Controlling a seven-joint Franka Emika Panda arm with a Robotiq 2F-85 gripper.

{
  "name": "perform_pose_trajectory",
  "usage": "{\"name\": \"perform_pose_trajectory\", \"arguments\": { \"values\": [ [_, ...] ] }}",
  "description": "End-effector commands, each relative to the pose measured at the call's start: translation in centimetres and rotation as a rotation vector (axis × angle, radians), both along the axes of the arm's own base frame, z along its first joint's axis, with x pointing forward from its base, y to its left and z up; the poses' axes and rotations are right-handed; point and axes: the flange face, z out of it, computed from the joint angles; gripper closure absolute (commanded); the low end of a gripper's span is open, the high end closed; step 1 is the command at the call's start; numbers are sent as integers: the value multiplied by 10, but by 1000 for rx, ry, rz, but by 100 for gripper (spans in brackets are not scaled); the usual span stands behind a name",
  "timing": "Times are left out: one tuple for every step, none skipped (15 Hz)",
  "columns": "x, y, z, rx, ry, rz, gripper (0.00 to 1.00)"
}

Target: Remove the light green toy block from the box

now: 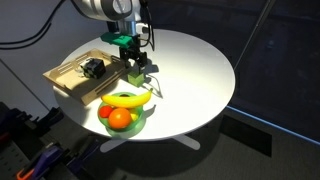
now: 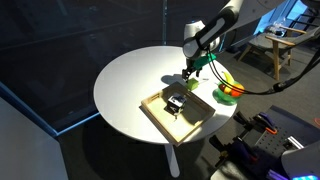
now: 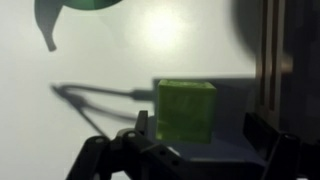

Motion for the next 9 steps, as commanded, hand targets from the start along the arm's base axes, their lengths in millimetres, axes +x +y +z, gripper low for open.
{"name": "perform_pose_trajectory", "arguments": {
  "values": [
    [0, 13, 17, 11, 7, 47, 0],
    [-1, 18, 21, 13, 5, 55, 0],
    [-1, 24, 24, 14, 3, 67, 0],
    [-2, 31, 29, 18, -1, 83, 0],
    [-3, 37, 34, 18, -4, 96, 0],
    [-4, 44, 40, 20, -6, 111, 0],
    [-5, 51, 45, 22, -9, 129, 0],
    [-7, 58, 51, 24, -10, 140, 0],
    [-9, 64, 56, 25, -8, 153, 0]
  ]
}}
